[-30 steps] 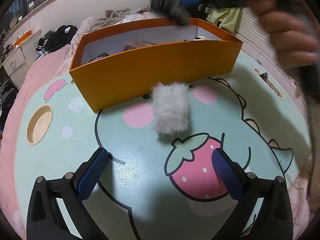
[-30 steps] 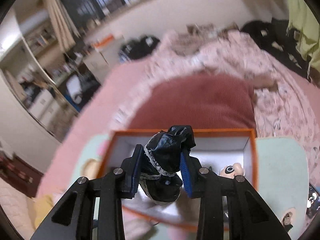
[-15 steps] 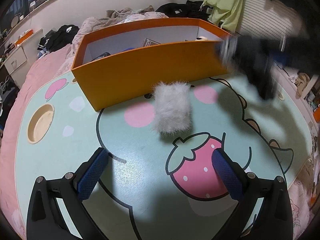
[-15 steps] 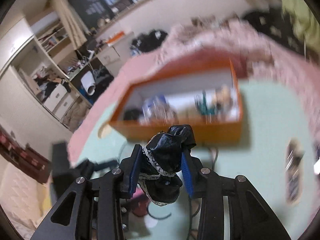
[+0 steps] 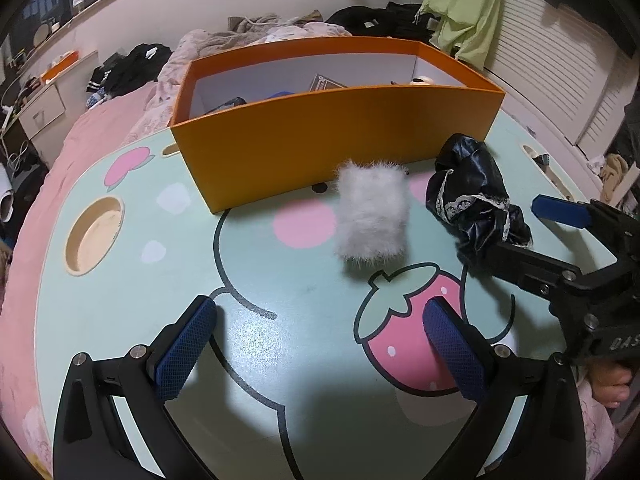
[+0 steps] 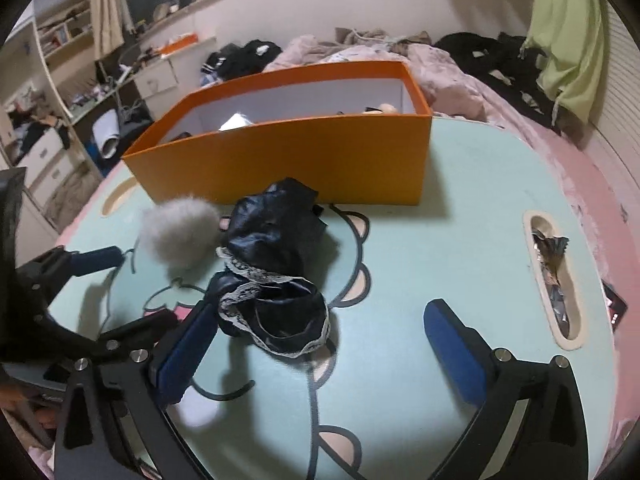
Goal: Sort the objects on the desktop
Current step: 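Reach into the orange box and grasp the brown card deck with the left gripper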
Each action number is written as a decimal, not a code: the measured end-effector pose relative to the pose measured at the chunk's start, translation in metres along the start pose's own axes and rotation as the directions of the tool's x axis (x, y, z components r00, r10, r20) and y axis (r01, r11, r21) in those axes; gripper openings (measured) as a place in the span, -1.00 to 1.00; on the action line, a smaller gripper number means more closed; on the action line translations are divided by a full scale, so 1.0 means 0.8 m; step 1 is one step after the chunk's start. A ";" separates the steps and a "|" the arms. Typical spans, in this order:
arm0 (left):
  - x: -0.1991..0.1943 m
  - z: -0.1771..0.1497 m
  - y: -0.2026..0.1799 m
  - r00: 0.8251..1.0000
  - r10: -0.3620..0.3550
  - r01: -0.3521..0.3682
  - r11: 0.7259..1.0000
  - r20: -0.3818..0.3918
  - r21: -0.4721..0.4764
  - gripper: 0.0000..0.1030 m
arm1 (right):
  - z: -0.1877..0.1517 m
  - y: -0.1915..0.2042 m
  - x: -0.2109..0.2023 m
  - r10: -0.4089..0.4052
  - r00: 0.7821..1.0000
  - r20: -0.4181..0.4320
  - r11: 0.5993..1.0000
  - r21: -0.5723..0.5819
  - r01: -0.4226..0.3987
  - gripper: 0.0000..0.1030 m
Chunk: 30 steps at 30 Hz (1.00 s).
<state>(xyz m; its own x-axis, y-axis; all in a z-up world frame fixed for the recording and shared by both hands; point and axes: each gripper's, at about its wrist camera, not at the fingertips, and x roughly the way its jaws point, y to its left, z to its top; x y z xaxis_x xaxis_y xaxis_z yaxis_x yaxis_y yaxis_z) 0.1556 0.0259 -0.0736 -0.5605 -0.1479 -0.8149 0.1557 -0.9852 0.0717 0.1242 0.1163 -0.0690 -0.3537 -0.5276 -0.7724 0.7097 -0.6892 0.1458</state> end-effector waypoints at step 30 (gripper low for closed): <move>0.001 0.187 0.027 0.977 -0.187 0.194 0.979 -0.098 0.063 0.27 | -0.008 0.021 0.011 -0.114 0.993 -0.034 0.990 -0.082 0.111 1.00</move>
<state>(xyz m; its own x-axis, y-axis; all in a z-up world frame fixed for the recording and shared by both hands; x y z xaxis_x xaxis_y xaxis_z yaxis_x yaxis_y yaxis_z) 0.0363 -0.0084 0.0133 -0.4969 0.0482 -0.8665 -0.0072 -0.9987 -0.0514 0.1367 0.1033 -0.0768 -0.4111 -0.4281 -0.8048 0.7135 -0.7006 0.0082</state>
